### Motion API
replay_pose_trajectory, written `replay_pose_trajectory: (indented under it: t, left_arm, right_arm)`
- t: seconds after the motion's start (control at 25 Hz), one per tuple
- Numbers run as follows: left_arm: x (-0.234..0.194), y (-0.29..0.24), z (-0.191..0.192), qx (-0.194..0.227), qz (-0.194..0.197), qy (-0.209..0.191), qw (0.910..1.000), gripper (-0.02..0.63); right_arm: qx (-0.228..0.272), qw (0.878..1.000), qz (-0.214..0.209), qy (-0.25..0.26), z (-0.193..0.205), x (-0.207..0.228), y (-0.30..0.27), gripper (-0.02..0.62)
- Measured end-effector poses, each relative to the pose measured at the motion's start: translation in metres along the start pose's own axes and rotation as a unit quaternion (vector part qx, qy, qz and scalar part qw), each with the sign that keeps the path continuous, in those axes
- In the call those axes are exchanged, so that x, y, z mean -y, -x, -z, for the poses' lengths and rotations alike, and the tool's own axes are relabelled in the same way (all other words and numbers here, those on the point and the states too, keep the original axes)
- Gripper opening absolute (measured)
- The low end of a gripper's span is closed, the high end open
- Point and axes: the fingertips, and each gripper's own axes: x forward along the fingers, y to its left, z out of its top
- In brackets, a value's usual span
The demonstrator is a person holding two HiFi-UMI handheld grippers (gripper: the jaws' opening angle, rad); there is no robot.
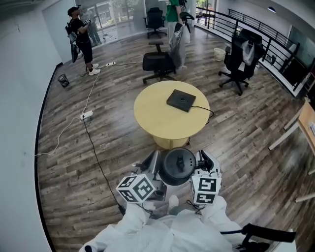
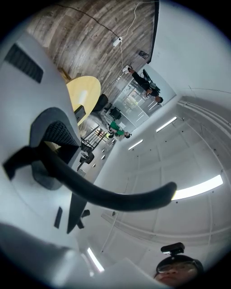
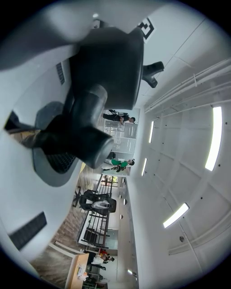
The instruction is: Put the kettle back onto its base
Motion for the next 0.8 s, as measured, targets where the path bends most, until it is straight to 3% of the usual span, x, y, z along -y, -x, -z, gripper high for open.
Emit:
replay_pose_trajectory:
  t: [0.4,0.8]
  left_arm:
    - [-0.012,-0.084,-0.008,-0.008,0.002,0.003,1.0,-0.002]
    - [-0.028,-0.126,-0.016,-0.007,-0.006,0.002,0.9999,-0.002]
  right_arm:
    - [-0.006,1.0,-0.003,-0.003,-0.01,0.04,-0.075,0.029]
    - [-0.008,1.0,-0.013,-0.003,-0.014,0.052,-0.122,0.029]
